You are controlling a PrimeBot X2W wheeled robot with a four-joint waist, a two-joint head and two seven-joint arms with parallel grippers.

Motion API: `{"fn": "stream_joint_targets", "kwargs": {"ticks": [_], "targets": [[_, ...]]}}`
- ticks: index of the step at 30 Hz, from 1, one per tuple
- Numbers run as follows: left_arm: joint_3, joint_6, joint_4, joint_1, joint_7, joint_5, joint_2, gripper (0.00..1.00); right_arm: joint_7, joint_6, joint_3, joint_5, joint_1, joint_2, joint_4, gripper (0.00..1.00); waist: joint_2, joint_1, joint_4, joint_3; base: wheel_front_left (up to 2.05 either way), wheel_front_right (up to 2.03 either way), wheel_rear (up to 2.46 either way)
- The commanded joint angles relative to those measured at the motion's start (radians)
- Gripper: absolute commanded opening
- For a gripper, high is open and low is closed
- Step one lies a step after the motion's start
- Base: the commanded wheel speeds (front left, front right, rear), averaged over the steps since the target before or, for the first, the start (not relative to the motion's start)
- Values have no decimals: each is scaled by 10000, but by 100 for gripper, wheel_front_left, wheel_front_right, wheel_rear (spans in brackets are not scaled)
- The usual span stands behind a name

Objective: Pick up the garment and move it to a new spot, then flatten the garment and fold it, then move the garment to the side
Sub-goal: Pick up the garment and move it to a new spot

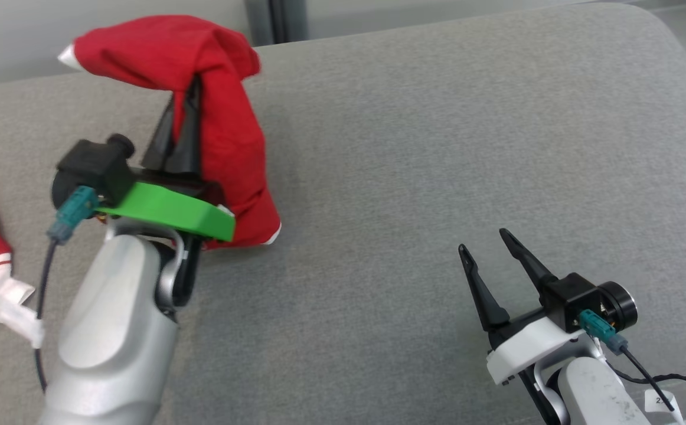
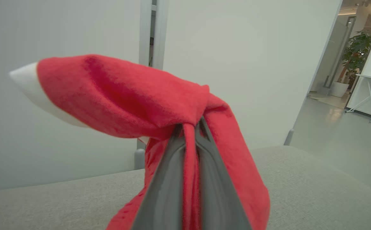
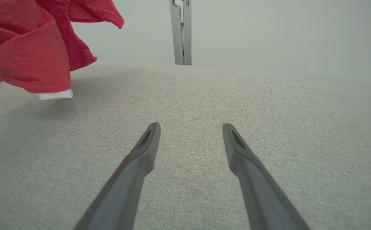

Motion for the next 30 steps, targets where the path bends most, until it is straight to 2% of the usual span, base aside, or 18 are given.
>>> {"fn": "stream_joint_targets", "kwargs": {"ticks": [1,7,8,9,10,14,21,25,30], "targets": [[-245,-17,44,155,-8,-64,-128,0,-6,-13,-11,46,161,-25,-25,100,-1,1,-1049,-270,0,0,0],[-859,-16,330,471,-8,-43,-563,0,-6,-13,-67,91,282,-28,-113,100,-1,1,-1637,-219,0,0,0],[-855,-16,433,580,-8,75,-580,41,-6,-13,-82,85,325,-26,-126,100,-1,1,-1655,-219,0,0,0],[-840,-16,563,712,-8,164,-587,86,-6,-13,-115,85,366,-28,-122,100,-1,1,-1666,-219,0,0,0],[-772,-16,674,793,-10,303,-569,100,-6,-13,-140,88,383,-28,-128,100,-1,1,-1660,-219,0,0,0],[-151,58,1008,1418,-8,930,-531,100,-4,-13,-255,88,388,-26,-101,100,-1,1,-1502,-306,0,0,0],[1567,226,806,2928,-9,1757,-792,100,-4,-12,-448,-11,539,-29,-19,100,-1,1,-933,-682,0,0,0],[2424,198,525,3681,-7,2206,-972,100,-6,-12,-540,6,636,-31,29,100,-1,1,-642,-918,0,0,0],[3055,106,250,4486,-9,2666,-1147,100,-6,-12,-541,33,819,-33,165,100,-1,1,-376,-1235,0,0,0]]}}
